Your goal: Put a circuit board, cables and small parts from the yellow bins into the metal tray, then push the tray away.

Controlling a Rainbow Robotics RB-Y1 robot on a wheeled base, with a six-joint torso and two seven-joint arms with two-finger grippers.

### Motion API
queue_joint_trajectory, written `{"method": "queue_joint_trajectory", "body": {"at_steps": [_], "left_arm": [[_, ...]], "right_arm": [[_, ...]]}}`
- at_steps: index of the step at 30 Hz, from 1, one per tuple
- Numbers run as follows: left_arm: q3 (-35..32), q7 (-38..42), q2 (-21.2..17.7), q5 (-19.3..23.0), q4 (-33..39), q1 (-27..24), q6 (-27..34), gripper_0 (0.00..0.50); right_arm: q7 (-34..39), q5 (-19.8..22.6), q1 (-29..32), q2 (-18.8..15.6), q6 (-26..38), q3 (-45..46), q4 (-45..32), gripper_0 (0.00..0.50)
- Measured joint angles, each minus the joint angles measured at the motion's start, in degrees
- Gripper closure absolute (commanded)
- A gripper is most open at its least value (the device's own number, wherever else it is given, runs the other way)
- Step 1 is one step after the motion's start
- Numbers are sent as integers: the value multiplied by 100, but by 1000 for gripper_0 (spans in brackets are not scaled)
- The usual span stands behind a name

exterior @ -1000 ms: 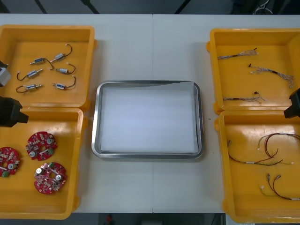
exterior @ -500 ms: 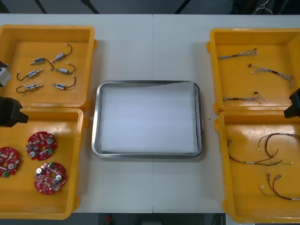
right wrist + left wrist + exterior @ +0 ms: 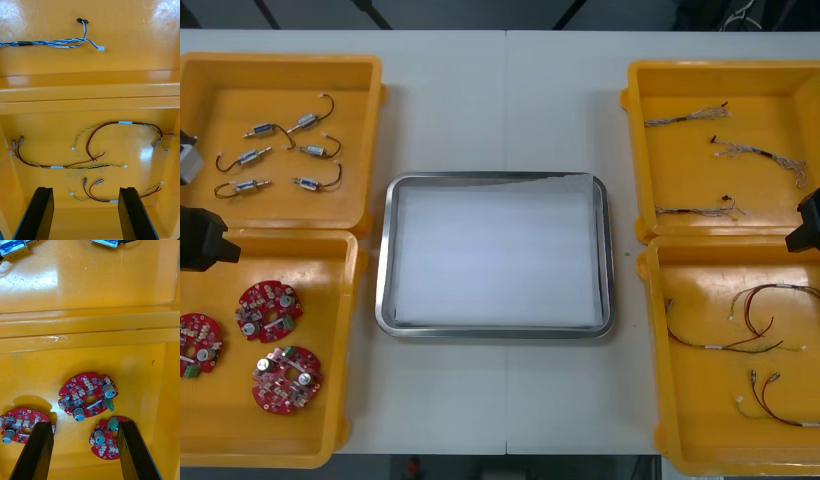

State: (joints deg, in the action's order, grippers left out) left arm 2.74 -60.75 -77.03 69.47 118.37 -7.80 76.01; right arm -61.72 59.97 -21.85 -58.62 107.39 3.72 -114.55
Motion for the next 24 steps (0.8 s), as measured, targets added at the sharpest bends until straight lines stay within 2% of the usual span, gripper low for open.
{"method": "queue_joint_trajectory", "body": {"at_steps": [13,24], "left_arm": [[91,0,-7,0,-1,102,3,0],[117,0,-211,87,-1,157,2,0]], "right_arm": [[0,0,1,0,0,0,0,0],[0,10,239,2,70,-2,2,0]]}}
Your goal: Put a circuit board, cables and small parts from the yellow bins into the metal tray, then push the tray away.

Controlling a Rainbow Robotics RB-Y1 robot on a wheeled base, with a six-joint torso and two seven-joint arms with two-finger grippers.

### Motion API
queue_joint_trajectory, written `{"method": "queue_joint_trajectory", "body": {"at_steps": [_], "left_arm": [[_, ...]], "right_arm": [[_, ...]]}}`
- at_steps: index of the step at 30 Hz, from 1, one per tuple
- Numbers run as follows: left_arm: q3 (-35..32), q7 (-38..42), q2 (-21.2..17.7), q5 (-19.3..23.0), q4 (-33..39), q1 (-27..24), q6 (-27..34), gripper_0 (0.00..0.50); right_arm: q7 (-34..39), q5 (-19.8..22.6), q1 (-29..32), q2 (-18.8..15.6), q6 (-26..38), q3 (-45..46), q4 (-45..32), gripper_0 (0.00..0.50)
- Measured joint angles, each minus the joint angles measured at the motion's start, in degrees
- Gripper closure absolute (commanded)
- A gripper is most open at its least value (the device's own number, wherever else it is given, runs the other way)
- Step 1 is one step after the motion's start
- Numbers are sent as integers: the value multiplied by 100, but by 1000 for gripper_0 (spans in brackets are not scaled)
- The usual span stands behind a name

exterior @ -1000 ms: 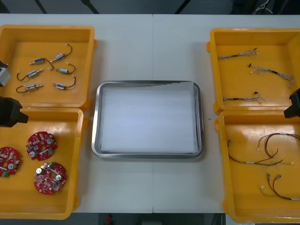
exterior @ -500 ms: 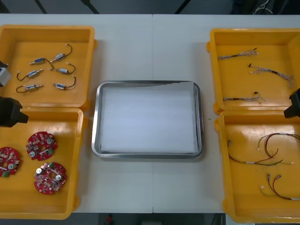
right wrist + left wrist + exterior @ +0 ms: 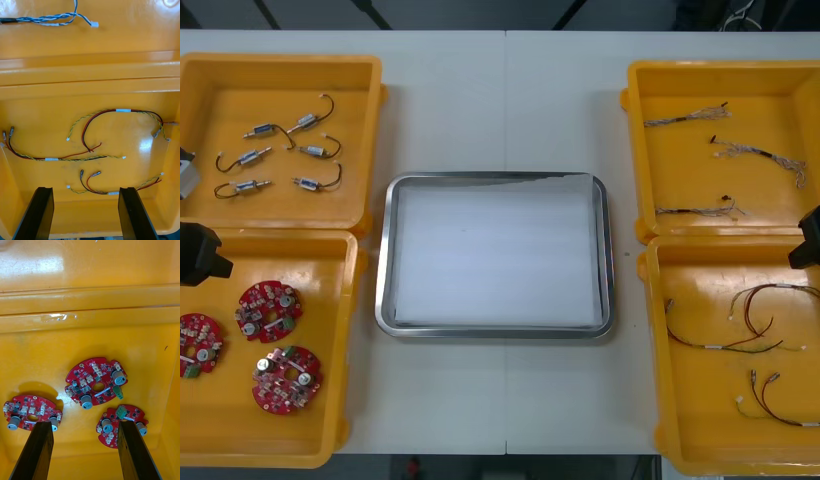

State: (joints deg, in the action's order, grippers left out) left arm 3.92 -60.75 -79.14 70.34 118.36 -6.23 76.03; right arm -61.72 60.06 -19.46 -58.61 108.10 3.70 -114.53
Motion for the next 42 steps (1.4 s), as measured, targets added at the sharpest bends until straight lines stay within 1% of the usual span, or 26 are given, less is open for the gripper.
{"method": "queue_joint_trajectory", "body": {"at_steps": [5,8,12,14,17,19,21,23,26,29,32,35,38,42], "left_arm": [[0,-2,-1,3,-1,0,0,0],[0,-10,-1,34,-15,2,0,0],[-65,-48,-3,167,-78,133,0,0],[-242,-83,-3,312,-97,338,-1,0],[-716,-90,2,515,-105,794,0,0],[-997,-90,5,555,-106,1056,0,0],[-1160,-90,5,558,-108,1215,1,0],[-1183,-90,6,558,-116,1275,1,0],[-1213,-90,41,558,-139,1322,1,0],[-1399,-90,135,557,-141,1494,1,0],[-1596,-90,215,546,-141,1700,1,0],[-1645,-90,260,522,-141,1838,-8,0],[-1645,-90,327,479,-142,1943,-132,0],[-1645,-90,453,383,-142,2105,-345,0]], "right_arm": [[-18,64,22,-1,25,0,0,0],[-339,97,73,-3,25,0,0,0],[-1505,122,261,-5,25,30,0,0],[-1832,144,386,-5,25,76,0,0],[-2122,151,589,-5,24,166,0,0],[-2560,151,718,-5,23,224,1,0],[-3172,151,854,-5,-8,280,1,0],[-3744,151,999,-6,-115,334,1,0],[-4234,145,1239,-6,-386,411,1,0],[-4749,99,1461,-6,-632,461,1,0],[-5561,32,1641,-7,-890,465,1,0],[-6293,23,1795,-7,-1141,465,1,0],[-6863,23,1893,-8,-1302,465,1,0],[-7844,23,1983,-9,-1514,465,1,0]]}}
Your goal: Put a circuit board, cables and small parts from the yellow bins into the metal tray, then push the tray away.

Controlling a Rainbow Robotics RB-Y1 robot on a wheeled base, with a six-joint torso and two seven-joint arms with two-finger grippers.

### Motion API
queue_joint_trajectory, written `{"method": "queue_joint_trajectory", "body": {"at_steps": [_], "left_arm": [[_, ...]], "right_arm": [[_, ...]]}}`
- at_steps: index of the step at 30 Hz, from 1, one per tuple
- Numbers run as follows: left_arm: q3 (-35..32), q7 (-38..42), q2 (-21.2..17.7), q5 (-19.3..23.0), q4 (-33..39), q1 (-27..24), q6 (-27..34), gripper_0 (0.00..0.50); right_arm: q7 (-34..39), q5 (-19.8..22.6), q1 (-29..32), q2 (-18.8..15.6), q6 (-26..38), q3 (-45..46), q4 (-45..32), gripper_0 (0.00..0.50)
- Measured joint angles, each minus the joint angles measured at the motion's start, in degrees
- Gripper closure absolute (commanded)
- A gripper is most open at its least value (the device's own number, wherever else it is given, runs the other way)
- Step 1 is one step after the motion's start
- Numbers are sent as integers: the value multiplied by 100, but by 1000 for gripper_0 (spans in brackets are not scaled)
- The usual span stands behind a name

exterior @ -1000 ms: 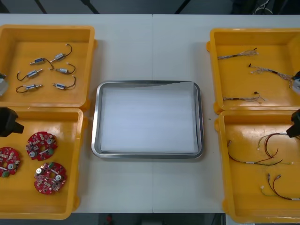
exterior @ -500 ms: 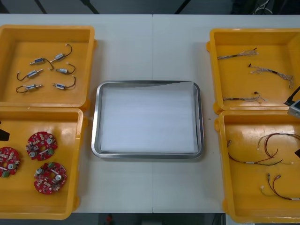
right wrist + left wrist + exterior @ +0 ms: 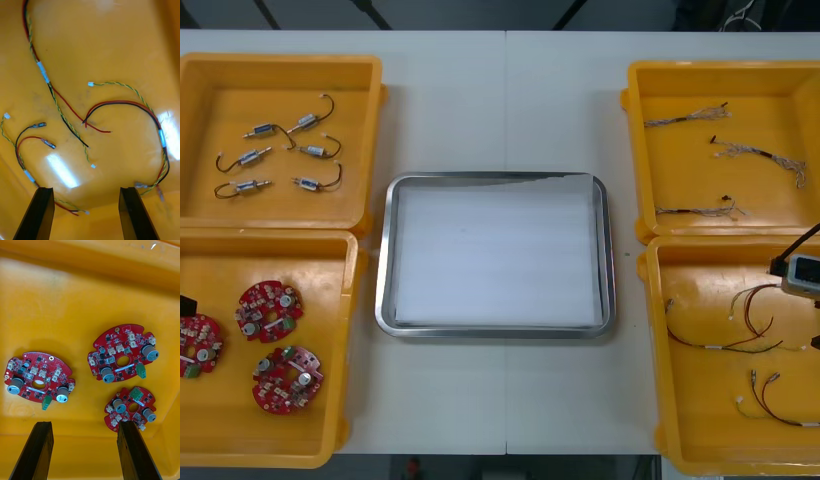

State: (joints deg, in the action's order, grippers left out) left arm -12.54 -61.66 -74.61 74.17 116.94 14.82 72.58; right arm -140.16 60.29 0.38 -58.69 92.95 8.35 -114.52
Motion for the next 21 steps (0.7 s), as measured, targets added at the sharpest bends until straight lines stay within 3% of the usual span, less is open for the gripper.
{"method": "queue_joint_trajectory", "body": {"at_steps": [10,21], "left_arm": [[0,0,115,-165,-148,376,-461,0],[369,-1,120,-374,-501,530,-1358,0]], "right_arm": [[-1365,-1,377,-5,-815,0,0,0],[-1440,-149,803,-7,-1232,0,0,0]]}}
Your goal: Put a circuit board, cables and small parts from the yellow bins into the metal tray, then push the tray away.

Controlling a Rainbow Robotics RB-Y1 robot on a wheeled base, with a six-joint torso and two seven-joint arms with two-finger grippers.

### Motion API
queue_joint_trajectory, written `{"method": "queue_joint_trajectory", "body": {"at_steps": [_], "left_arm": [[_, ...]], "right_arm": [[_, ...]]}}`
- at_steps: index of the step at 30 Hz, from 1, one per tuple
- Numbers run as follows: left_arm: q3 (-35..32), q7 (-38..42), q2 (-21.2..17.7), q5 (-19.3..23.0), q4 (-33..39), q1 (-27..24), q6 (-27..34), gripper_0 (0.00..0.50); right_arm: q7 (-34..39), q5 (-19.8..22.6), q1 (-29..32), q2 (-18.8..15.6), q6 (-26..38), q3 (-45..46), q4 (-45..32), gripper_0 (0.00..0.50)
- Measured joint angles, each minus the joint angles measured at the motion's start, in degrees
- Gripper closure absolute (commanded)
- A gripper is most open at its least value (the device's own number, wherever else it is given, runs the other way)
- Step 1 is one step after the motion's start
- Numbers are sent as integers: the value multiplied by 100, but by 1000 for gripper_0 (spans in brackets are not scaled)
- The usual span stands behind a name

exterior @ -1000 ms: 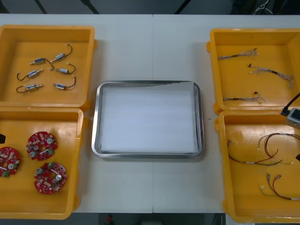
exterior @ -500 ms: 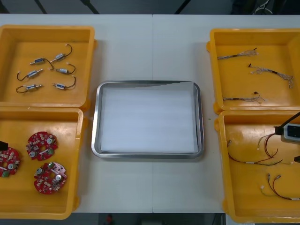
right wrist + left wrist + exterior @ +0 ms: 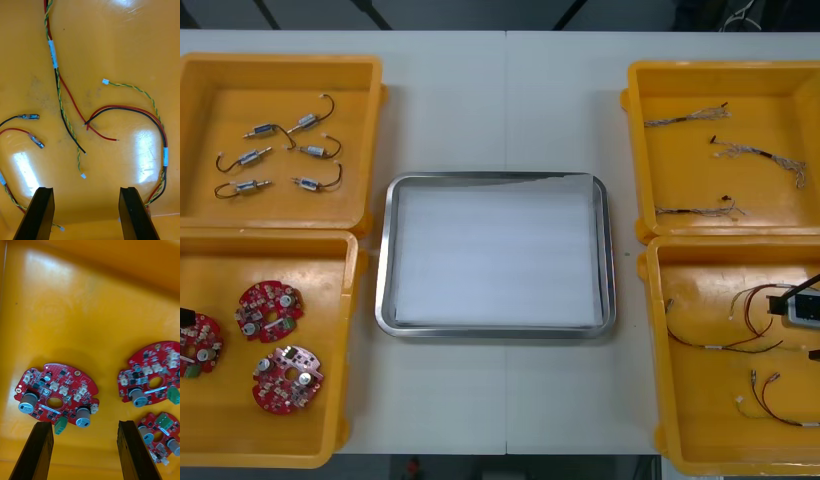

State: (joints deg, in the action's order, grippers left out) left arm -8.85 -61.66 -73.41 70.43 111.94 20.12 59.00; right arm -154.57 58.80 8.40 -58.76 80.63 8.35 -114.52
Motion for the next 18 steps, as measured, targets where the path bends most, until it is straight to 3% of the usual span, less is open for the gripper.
{"method": "queue_joint_trajectory", "body": {"at_steps": [5,18], "left_arm": [[166,0,0,-61,-92,0,-28,0],[762,0,0,-297,-97,-135,-45,0]], "right_arm": [[0,-44,127,0,-7,0,-13,0],[0,-953,961,-3,-278,0,-774,0]]}}
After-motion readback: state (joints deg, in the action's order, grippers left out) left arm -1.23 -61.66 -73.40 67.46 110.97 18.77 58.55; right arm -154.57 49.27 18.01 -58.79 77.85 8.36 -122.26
